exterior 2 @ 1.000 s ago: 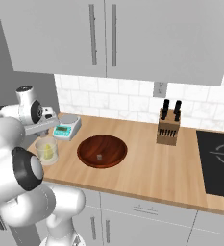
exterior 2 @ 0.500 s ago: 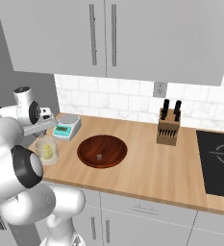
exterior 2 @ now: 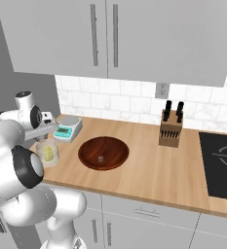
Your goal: Grab a lemon wedge from the fridge and one ice cube from the ice bowl, and put them in the glass of lemonade.
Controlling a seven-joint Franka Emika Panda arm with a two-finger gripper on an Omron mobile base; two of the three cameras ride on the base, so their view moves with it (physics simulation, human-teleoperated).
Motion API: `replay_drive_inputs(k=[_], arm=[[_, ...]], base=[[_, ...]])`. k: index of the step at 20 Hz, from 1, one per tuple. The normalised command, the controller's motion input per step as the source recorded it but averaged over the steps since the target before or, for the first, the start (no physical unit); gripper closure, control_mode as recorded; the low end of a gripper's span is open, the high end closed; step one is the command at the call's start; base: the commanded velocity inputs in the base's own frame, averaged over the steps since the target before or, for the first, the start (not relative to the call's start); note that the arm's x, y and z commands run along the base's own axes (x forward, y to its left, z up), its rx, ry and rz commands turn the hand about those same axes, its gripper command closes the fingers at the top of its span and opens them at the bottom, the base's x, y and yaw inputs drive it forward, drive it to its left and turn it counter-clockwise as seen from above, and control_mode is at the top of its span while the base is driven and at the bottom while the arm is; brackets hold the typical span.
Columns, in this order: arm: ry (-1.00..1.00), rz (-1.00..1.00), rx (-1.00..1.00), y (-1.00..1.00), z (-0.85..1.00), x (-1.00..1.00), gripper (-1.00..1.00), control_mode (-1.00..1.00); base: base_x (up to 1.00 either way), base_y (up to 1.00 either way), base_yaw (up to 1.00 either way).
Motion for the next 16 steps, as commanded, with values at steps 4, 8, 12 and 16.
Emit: replay_drive_inputs(k=[4, 8, 12, 16], arm=[[0.0, 0.0, 0.0, 0.0, 0.0, 0.0, -1.0, -1.0], [0.0, 0.0, 0.0, 0.0, 0.0, 0.0, -1.0, -1.0], [0.0, 0.0, 0.0, 0.0, 0.0, 0.0, -1.0, -1.0], [0.0, 0.0, 0.02, 0.0, 0.03, -0.03, -1.0, -1.0]], base=[[0.0, 0.0, 0.0], [0.0, 0.0, 0.0], [0.0, 0.0, 0.0], [0.0, 0.0, 0.0]])
